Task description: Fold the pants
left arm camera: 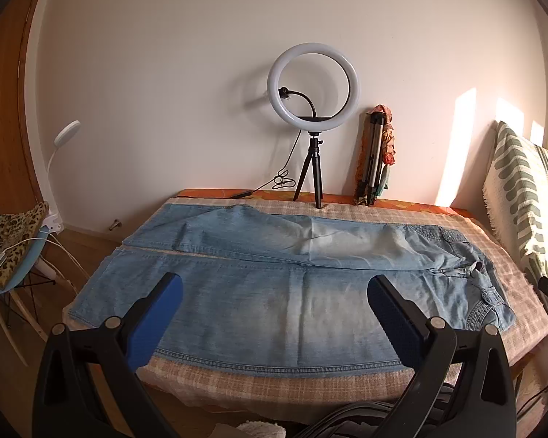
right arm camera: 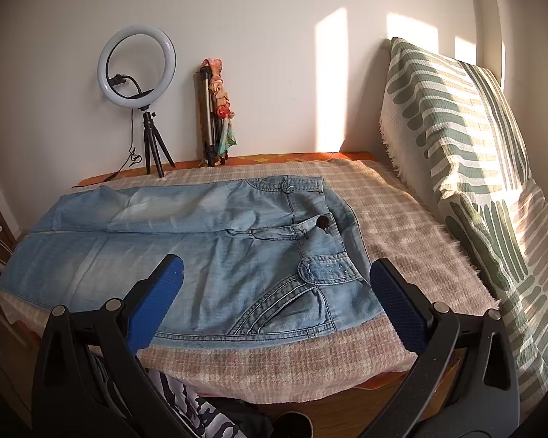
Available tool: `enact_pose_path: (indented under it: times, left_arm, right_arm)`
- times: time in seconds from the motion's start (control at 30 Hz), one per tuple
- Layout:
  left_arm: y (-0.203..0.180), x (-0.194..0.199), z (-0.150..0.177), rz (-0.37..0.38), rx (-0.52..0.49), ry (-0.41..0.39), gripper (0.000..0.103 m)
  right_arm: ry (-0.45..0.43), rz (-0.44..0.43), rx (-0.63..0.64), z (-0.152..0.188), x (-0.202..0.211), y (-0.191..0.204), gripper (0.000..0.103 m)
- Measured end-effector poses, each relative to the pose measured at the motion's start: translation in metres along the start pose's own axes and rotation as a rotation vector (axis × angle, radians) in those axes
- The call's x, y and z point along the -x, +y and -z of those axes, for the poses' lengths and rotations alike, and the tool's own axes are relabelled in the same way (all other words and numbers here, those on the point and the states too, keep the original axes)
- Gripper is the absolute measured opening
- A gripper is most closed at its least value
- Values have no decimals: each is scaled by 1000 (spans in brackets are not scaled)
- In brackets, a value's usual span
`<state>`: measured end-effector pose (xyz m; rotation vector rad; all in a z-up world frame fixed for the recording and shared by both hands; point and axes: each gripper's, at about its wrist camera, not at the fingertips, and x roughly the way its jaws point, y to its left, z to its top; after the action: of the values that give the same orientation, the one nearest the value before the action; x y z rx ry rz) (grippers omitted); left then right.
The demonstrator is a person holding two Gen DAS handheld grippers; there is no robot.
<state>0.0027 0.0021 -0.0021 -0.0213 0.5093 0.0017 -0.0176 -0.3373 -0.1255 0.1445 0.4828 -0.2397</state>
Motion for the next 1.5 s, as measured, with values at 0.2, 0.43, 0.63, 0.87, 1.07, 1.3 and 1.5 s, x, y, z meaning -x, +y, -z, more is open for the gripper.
enact_pose_path:
  times: [0.2,0.43,0.63,0.87,1.07,1.3,1.5]
  left_arm:
    - [0,0,0,4,0,2,102]
    - [1,-1,-1,4,2,4,102]
    - [1,-1,-2,4,2,2,102]
    - [0,-2,-4,8,-2,3,102]
    - [-1,-3,-4,9,-4,4,102]
    - [-2,-5,-4,6,-6,8,102]
    - [-2,-7,-4,9,-6,11,102]
  right_arm:
    - [0,0,0,1,-3,3,103]
    - [0,-1,-1,1,-4,4,103]
    - [3,-4,-2,0,-3,3,103]
    - [6,-6,-3,2,-9,7,103]
    - [6,-9,-3,2,-10,7,103]
    - [8,-7,-4,2,-11,7,103]
    - [8,-8,-4,2,-12,6,103]
